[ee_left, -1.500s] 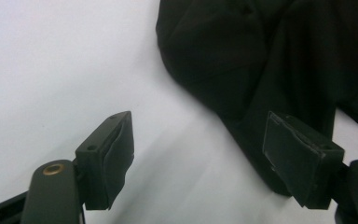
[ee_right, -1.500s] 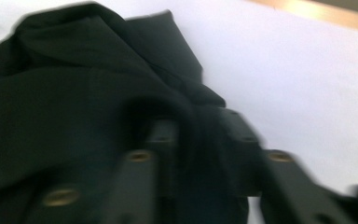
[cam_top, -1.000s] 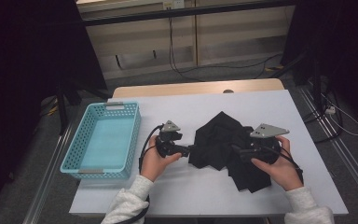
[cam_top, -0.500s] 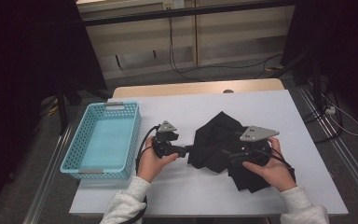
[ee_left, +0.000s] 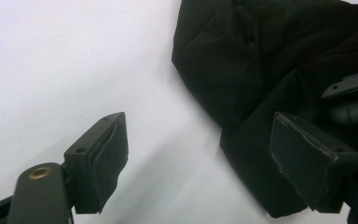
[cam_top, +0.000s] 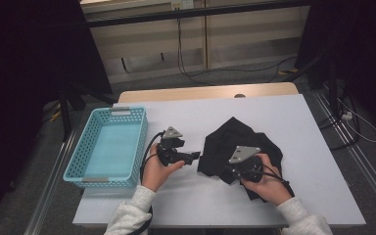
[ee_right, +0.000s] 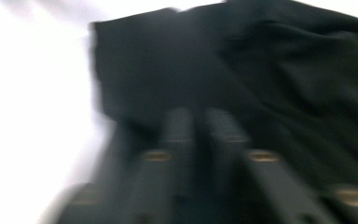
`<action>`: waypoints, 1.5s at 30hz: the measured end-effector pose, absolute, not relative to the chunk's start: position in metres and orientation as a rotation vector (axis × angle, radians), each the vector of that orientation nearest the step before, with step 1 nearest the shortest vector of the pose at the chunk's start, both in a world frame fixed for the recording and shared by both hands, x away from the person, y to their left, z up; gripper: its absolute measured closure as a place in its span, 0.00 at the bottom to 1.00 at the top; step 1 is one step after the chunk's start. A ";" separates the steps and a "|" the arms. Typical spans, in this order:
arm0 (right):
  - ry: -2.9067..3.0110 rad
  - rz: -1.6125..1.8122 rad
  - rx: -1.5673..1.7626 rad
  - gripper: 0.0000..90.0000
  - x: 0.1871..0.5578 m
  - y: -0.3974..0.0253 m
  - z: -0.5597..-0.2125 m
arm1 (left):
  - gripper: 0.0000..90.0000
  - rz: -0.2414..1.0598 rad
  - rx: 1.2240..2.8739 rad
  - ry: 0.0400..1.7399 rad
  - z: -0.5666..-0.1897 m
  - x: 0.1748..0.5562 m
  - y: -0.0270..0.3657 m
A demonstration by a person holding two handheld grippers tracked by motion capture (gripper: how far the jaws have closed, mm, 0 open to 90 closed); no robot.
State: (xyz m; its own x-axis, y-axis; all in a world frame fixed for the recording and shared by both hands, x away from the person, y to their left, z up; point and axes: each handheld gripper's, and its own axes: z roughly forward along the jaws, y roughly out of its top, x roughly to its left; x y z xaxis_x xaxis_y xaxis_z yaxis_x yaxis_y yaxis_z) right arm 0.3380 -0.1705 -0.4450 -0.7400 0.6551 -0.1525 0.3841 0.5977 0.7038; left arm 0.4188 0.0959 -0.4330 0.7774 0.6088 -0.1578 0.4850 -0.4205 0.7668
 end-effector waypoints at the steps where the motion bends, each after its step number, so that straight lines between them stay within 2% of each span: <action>1: 2.415 0.962 0.867 1.00 0.340 -0.176 -0.443 | 0.22 0.178 2.092 0.813 -0.434 0.419 0.095; 7: 2.347 1.110 0.998 1.00 0.344 -0.209 -0.429 | 0.21 0.177 2.100 0.809 -0.437 0.420 0.093; 11: 2.411 1.119 0.958 0.57 0.339 -0.190 -0.438 | 0.21 0.178 2.093 0.817 -0.436 0.421 0.094; 14: 2.504 1.088 0.860 0.45 0.335 -0.167 -0.447 | 0.21 0.183 2.094 0.812 -0.435 0.420 0.094; 16: 2.544 1.069 0.826 0.41 0.332 -0.155 -0.451 | 0.21 0.182 2.091 0.814 -0.435 0.420 0.095; 19: 2.544 1.016 0.801 0.44 0.332 -0.149 -0.456 | 0.21 0.179 2.093 0.819 -0.435 0.420 0.097; 20: 2.535 1.021 0.824 0.49 0.334 -0.151 -0.456 | 0.21 0.182 2.093 0.818 -0.435 0.420 0.097; 26: 2.484 1.011 0.886 0.92 0.340 -0.164 -0.455 | 0.20 0.178 2.090 0.822 -0.437 0.420 0.096; 33: 2.449 1.037 0.942 0.94 0.344 -0.176 -0.447 | 0.20 0.158 2.099 0.816 -0.439 0.419 0.093; 39: 2.245 1.185 1.100 0.95 0.351 -0.217 -0.430 | 0.20 0.148 2.094 0.815 -0.440 0.418 0.091; 45: 2.120 1.179 1.276 0.96 0.357 -0.248 -0.436 | 0.20 0.137 2.107 0.779 -0.440 0.415 0.082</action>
